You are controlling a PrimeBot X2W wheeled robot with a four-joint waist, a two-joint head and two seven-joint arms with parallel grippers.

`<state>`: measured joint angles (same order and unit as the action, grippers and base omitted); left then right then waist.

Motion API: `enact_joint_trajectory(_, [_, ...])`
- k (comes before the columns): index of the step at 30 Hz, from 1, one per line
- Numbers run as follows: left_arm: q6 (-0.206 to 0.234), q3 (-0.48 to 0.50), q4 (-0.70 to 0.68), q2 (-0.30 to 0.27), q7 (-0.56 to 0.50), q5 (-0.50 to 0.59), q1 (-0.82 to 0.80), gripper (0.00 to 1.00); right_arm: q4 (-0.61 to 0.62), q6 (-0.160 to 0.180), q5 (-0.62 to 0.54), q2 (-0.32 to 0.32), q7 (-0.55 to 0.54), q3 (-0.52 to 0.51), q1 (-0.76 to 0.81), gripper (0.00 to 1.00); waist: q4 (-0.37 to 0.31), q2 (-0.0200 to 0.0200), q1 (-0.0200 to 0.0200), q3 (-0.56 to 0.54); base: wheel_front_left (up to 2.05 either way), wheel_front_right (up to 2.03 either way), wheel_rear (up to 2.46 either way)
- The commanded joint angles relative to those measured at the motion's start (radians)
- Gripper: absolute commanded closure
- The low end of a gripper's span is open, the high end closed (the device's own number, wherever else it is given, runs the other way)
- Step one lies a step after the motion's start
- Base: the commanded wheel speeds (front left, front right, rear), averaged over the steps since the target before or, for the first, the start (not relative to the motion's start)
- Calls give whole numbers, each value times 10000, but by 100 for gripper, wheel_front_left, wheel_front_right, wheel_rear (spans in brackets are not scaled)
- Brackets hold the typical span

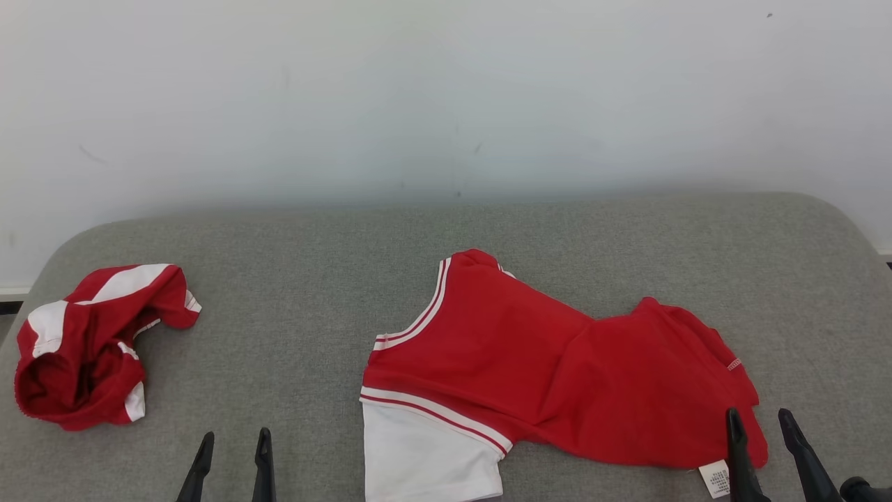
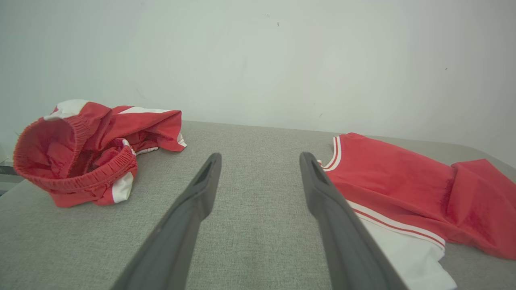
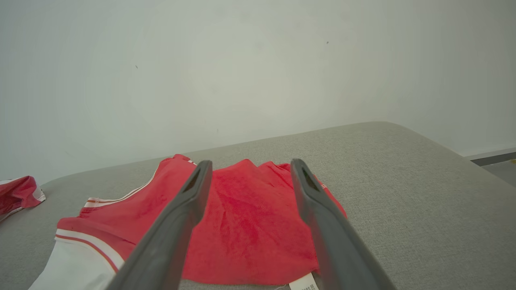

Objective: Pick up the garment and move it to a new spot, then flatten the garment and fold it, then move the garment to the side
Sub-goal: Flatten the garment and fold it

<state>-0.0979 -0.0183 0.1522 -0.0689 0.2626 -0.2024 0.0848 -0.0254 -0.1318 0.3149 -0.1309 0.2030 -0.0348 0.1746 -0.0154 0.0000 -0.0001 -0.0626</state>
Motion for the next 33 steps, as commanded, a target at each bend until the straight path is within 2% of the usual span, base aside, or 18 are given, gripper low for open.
enact_joint_trajectory(1, [-31, -20, -46, 9, 31, 109, 123, 0, -35, 25, -31, 11, 56, -25, 119, 0, 18, 0, 1, 4, 0, 0, 0])
enact_joint_trajectory(12, [-107, -229, -458, -134, 31, 145, 293, 0, -119, 25, -23, -76, 109, -61, 129, 0, 112, 0, 1, -1, 0, 0, 0])
enact_joint_trajectory(21, [-207, -536, -868, -518, -5, 77, 420, 0, -148, 25, -64, -127, 86, -48, 117, 0, 152, 0, 1, -2, 0, 0, 0])
enact_joint_trajectory(28, [-126, -603, -976, -570, -64, 55, 455, 0, -204, 25, -39, -159, 45, -13, 84, 0, 146, 0, 1, -3, 0, 0, 0])
enact_joint_trajectory(33, [-154, -776, -934, -640, -129, 94, 375, 0, -390, 25, -31, -468, -47, 56, -60, 0, 98, 0, 1, 33, 0, 0, 0])
